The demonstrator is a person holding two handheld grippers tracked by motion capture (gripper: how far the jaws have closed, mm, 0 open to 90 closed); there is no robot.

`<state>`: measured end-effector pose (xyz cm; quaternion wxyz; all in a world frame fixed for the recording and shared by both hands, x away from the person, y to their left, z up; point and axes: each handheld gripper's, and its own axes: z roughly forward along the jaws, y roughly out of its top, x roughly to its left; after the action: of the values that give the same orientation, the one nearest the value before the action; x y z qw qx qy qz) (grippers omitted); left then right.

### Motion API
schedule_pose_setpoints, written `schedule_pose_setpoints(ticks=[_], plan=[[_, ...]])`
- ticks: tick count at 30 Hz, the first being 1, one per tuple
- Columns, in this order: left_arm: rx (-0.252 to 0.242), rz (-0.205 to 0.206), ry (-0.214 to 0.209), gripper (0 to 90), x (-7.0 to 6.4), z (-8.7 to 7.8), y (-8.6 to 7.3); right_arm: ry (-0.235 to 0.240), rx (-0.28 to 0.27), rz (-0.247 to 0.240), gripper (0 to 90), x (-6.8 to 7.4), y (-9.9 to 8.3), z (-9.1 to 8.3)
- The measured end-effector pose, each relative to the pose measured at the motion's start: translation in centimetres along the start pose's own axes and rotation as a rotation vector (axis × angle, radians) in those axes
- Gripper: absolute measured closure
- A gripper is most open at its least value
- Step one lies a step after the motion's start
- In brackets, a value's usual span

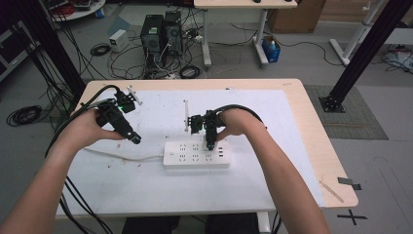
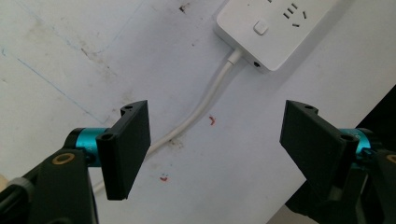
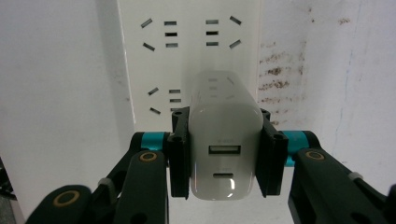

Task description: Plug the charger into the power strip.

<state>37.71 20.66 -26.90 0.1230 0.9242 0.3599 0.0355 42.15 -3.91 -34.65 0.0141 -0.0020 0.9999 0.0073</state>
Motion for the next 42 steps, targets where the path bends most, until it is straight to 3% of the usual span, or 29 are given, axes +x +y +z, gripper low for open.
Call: schedule_pose_setpoints(ticks=[13,19,23,29,31,36,40,42], plan=[[0.013,0.018,-0.011,24.7,0.0,0.5,-0.2,0.003,0.034,-0.042,63.0,0.0,0.8,0.3],[0.010,0.012,-0.017,24.7,0.2,0.6,-0.4,-0.006,0.036,-0.027,63.1,0.1,0.9,0.4],[0.008,0.014,-0.020,24.7,0.2,0.6,-0.3,0.023,0.011,-0.004,63.1,-0.3,0.4,0.4],[0.016,0.020,-0.028,24.7,0.2,1.1,0.0,-0.016,0.004,-0.022,63.2,0.2,0.6,0.5],[0.004,0.010,-0.030,24.7,0.1,1.1,0.1,-0.030,0.048,-0.049,63.1,0.6,1.2,1.5],[0.022,0.008,-0.027,24.7,0.6,1.0,0.6,-0.017,-0.014,-0.016,63.2,0.4,0.2,1.5],[0.008,0.011,-0.033,24.7,0.7,0.8,0.8,-0.019,0.030,-0.020,63.0,0.3,1.0,1.9],[0.006,0.013,-0.030,24.7,0.7,0.8,0.6,-0.011,0.023,-0.018,62.9,0.2,0.9,2.0]])
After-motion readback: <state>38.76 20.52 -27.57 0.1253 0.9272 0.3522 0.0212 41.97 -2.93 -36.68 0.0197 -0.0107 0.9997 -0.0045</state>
